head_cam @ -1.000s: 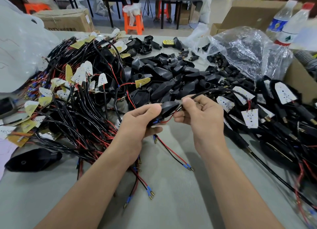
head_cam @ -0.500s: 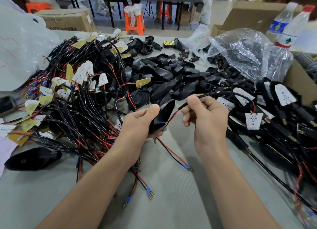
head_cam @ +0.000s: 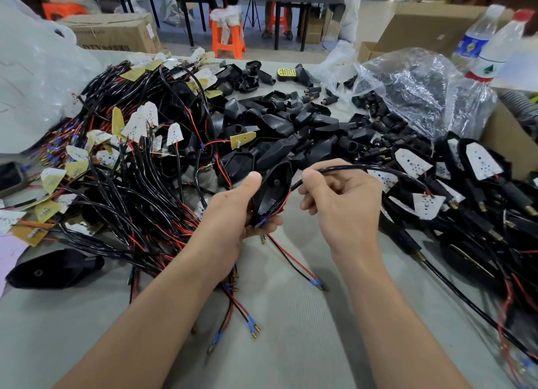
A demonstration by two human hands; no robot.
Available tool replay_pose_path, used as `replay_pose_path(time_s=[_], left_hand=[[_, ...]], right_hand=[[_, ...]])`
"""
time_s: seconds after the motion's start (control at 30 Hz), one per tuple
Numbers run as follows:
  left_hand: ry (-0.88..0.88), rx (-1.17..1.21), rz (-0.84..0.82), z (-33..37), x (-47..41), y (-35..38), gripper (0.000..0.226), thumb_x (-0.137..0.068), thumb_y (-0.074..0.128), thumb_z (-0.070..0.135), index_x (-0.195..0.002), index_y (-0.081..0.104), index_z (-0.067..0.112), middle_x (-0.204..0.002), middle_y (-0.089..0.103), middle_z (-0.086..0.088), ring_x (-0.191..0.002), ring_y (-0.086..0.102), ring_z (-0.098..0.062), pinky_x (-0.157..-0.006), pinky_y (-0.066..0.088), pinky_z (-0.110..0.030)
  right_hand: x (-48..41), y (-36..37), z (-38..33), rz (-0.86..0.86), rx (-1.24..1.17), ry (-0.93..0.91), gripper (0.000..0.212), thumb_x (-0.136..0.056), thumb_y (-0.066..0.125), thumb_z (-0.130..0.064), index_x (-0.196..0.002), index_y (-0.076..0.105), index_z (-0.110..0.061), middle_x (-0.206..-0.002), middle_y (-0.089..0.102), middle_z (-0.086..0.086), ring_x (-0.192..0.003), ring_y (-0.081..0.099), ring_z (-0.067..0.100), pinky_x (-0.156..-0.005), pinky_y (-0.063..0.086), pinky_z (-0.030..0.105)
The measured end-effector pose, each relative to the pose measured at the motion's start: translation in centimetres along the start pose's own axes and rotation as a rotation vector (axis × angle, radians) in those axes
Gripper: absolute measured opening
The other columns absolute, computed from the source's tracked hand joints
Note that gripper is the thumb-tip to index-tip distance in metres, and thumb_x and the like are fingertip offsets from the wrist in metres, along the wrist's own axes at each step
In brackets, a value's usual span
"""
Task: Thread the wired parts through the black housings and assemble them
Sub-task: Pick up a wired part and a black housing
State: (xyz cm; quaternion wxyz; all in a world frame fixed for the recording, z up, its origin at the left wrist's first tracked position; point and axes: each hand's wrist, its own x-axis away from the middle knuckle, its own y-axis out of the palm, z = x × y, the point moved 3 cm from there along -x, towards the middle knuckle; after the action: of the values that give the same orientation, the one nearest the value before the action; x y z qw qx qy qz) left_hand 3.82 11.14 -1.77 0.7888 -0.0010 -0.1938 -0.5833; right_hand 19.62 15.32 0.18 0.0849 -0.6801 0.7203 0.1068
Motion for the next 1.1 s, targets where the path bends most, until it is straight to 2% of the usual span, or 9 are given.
replay_pose_path(time_s=[0.1,0.3,0.5,0.63,0.7,0.83,0.9,0.97,1.1], left_hand=[[-0.001,-0.016,0.014,0.0,-0.2,-0.3,0.044,-0.1,0.059,0.046,-0.1,0.074,0.004,-0.083,0.076,-0.017,-0.053,0.067,-0.021,-0.043,0.048,-0.024],[0.054,-0.128,-0.069,-0.2,0.2,-0.2,0.048,-0.099,0.06,0.049,-0.074,0.079,0.014,-0.068,0.071,-0.018,-0.051,0.06,-0.021,-0.049,0.051,-0.025],[0.09,-0.116,0.005,-0.3,0.2,-0.2,0.042,-0.099,0.061,0.047,-0.076,0.081,0.019,-0.075,0.076,-0.01,-0.059,0.072,-0.021,-0.057,0.058,-0.025],[0.087,-0.084,0.01,-0.3,0.2,0.0,0.043,-0.101,0.059,0.044,-0.076,0.082,0.018,-0.081,0.078,-0.013,-0.064,0.074,-0.022,-0.059,0.059,-0.024],[0.063,-0.029,-0.034,-0.3,0.2,0.2,0.039,-0.1,0.059,0.04,-0.084,0.083,0.014,-0.089,0.078,-0.016,-0.07,0.076,-0.025,-0.061,0.06,-0.025],[-0.045,0.207,-0.299,0.2,0.5,0.5,0.042,-0.088,0.054,0.018,-0.122,0.068,-0.002,-0.103,0.075,-0.017,-0.081,0.076,-0.028,-0.064,0.06,-0.028],[-0.035,0.165,-0.358,0.4,0.6,0.4,0.047,-0.084,0.05,0.006,-0.128,0.065,-0.002,-0.102,0.074,-0.012,-0.083,0.075,-0.024,-0.063,0.059,-0.025],[-0.006,0.083,-0.363,0.5,0.5,0.2,0.042,-0.093,0.045,-0.004,-0.129,0.065,-0.001,-0.099,0.074,-0.008,-0.08,0.074,-0.02,-0.06,0.056,-0.022],[0.026,0.028,-0.381,0.3,0.5,0.1,0.036,-0.097,0.047,-0.005,-0.127,0.068,0.0,-0.091,0.073,-0.005,-0.074,0.072,-0.015,-0.056,0.052,-0.019]], right_hand=[[-0.2,-0.4,0.3,0.102,-0.057,0.026,0.016,-0.091,0.069,-0.011,-0.075,0.071,-0.014,-0.061,0.069,0.008,-0.048,0.062,0.023,-0.049,0.05,0.03],[-0.2,-0.7,0.5,0.149,-0.126,0.038,0.015,-0.094,0.067,-0.009,-0.079,0.07,-0.007,-0.062,0.07,0.011,-0.049,0.065,0.022,-0.048,0.053,0.028],[0.1,0.4,0.3,-0.03,-0.09,0.031,0.019,-0.088,0.068,-0.015,-0.072,0.075,-0.023,-0.06,0.068,0.01,-0.048,0.064,0.025,-0.049,0.052,0.031],[0.3,0.8,0.5,-0.14,-0.08,0.085,0.02,-0.09,0.067,-0.01,-0.071,0.073,-0.014,-0.061,0.068,0.01,-0.048,0.064,0.023,-0.047,0.052,0.03],[0.4,0.8,0.8,-0.091,0.015,0.073,0.018,-0.088,0.069,-0.013,-0.071,0.072,-0.012,-0.059,0.068,0.007,-0.047,0.063,0.018,-0.048,0.051,0.028],[0.3,-0.1,0.7,0.137,0.231,0.006,0.021,-0.081,0.074,-0.035,-0.066,0.071,-0.021,-0.057,0.066,-0.004,-0.05,0.055,0.006,-0.056,0.045,0.024],[0.2,-0.4,0.6,0.208,0.255,0.002,0.022,-0.081,0.073,-0.039,-0.065,0.07,-0.024,-0.058,0.067,-0.007,-0.052,0.057,0.008,-0.061,0.048,0.029],[0.2,-0.6,0.6,0.251,0.286,0.001,0.028,-0.08,0.072,-0.041,-0.065,0.068,-0.018,-0.06,0.066,-0.004,-0.054,0.058,0.015,-0.064,0.051,0.036],[0.3,-0.7,0.7,0.292,0.331,-0.013,0.032,-0.083,0.07,-0.044,-0.065,0.066,-0.018,-0.064,0.067,-0.007,-0.054,0.056,0.009,-0.06,0.046,0.026]])
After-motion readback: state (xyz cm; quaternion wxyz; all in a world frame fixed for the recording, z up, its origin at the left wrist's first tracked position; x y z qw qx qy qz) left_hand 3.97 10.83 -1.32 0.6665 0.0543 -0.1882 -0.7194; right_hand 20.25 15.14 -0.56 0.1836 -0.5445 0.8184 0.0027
